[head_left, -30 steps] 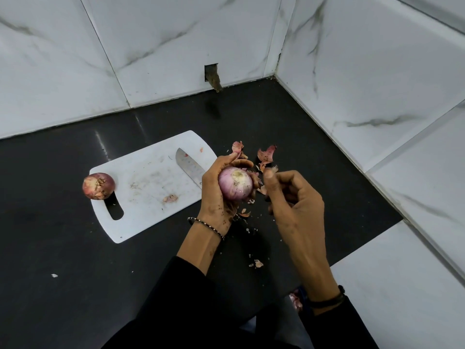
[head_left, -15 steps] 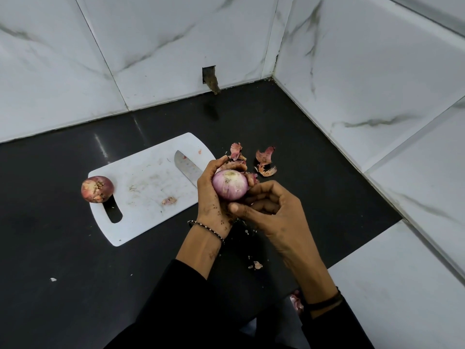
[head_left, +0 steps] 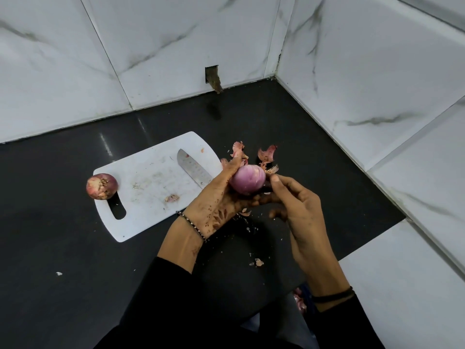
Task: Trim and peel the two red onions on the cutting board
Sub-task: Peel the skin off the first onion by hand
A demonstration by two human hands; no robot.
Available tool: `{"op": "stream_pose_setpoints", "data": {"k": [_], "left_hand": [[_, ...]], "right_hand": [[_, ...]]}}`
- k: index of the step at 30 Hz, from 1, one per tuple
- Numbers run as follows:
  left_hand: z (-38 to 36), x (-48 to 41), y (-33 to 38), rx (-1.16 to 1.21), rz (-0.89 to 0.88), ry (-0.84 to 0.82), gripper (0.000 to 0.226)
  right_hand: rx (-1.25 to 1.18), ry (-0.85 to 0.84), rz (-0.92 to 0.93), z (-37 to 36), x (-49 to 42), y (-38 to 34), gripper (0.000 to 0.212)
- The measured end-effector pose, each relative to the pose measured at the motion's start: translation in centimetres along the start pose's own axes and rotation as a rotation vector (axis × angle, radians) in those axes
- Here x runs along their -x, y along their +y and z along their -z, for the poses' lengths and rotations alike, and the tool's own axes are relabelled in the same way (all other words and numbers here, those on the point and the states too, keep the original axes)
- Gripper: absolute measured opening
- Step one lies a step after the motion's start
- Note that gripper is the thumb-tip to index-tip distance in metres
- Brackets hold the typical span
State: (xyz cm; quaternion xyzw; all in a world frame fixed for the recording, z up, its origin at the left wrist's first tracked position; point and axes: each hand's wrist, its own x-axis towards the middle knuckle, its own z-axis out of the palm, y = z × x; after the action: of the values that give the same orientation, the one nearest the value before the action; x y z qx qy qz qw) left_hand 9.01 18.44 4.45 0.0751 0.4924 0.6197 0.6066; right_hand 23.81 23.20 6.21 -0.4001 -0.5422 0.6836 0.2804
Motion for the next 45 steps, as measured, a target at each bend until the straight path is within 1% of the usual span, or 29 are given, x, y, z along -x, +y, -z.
{"op": "stream_pose_setpoints", "data": {"k": [2, 4, 8, 12, 14, 16, 18, 19, 20, 21, 22, 24, 25, 26, 27, 29, 31, 34, 36, 38, 41, 42, 45], "left_hand": [[0.2, 0.6, 0.0, -0.095, 0.059, -0.024, 0.082], [0.2, 1.1, -0.1, -0.108, 0.083, -0.051, 0.09], [0.0, 1.6, -0.8, -0.111, 0.118, -0.093, 0.09], [-0.5, 1.7, -1.2, -0.083, 0.108, -0.079, 0.087], [-0.8, 1.7, -1.2, -0.079, 0.083, -0.073, 0.088], [-1.0, 1.2, -1.3, -0.077, 0.014, -0.034, 0.093], [-0.7, 0.7, -1.5, -0.123, -0.096, 0.07, 0.104], [-0.5, 0.8, -1.6, -0.186, -0.146, 0.122, 0.106], [-0.2, 1.1, -1.7, -0.263, -0.192, 0.172, 0.103], [0.1, 1.4, -1.8, -0.339, -0.242, 0.207, 0.096], [0.4, 1.8, -1.8, -0.395, -0.294, 0.237, 0.086], [1.4, 2.2, -1.7, -0.475, -0.376, 0.295, 0.068], [2.1, 2.4, -1.7, -0.512, -0.41, 0.335, 0.064], [2.6, 2.6, -1.7, -0.549, -0.427, 0.375, 0.065], [3.0, 2.9, -1.6, -0.594, -0.434, 0.419, 0.066], [3.4, 3.7, -1.5, -0.711, -0.446, 0.485, 0.067], [3.5, 4.6, -1.5, -0.771, -0.45, 0.534, 0.065], [4.3, 5.8, -1.8, -0.756, -0.422, 0.572, 0.063], [5.2, 6.7, -2.1, -0.668, -0.398, 0.622, 0.061], [6.2, 7.7, -2.4, -0.598, -0.369, 0.735, 0.056], [8.4, 8.5, -2.6, -0.639, -0.353, 0.974, 0.028], [9.2, 8.7, -2.7, -0.63, -0.345, 1.06, 0.022], [11.1, 8.7, -2.9, -0.579, -0.322, 1.293, 0.016]], "right_hand": [[-0.094, -0.01, -0.021, 0.1, 0.1, -0.1, 0.023], [-0.128, -0.017, -0.026, 0.3, 0.2, -0.2, 0.024], [-0.104, -0.037, 0.007, 0.6, 0.7, -0.2, 0.023], [-0.084, -0.06, 0.028, 1.1, 1.1, -0.5, 0.022], [-0.071, -0.07, 0.03, 1.4, 0.8, -0.6, 0.021], [-0.053, -0.078, 0.034, 1.5, 0.3, -0.6, 0.021], [0.001, -0.095, 0.045, 1.4, -0.4, -0.6, 0.02], [0.05, -0.111, 0.058, 1.3, -0.8, -0.5, 0.02], [0.106, -0.139, 0.073, 1.2, -1.3, -0.4, 0.021], [0.161, -0.179, 0.091, 1.0, -1.9, -0.4, 0.024], [0.224, -0.244, 0.11, 1.0, -2.6, -0.5, 0.029], [0.375, -0.451, 0.143, 1.0, -3.9, -0.8, 0.049], [0.426, -0.564, 0.146, 0.9, -4.6, -0.9, 0.059], [0.448, -0.638, 0.147, 0.7, -5.2, -0.8, 0.066], [0.449, -0.664, 0.147, 0.3, -5.6, -0.6, 0.07], [0.483, -0.624, 0.206, -0.7, -6.1, 0.1, 0.073], [0.521, -0.625, 0.285, -2.1, -6.5, 0.7, 0.072], [0.526, -0.692, 0.308, -3.8, -6.9, 1.2, 0.066], [0.538, -0.736, 0.301, -4.7, -7.3, 1.9, 0.066], [0.561, -0.762, 0.286, -5.6, -7.4, 2.6, 0.065], [0.582, -0.765, 0.273, -6.8, -7.6, 3.3, 0.065], [0.588, -0.766, 0.28, -7.1, -7.7, 3.5, 0.065], [0.59, -0.766, 0.283, -8.1, -8.1, 3.7, 0.066]]}}
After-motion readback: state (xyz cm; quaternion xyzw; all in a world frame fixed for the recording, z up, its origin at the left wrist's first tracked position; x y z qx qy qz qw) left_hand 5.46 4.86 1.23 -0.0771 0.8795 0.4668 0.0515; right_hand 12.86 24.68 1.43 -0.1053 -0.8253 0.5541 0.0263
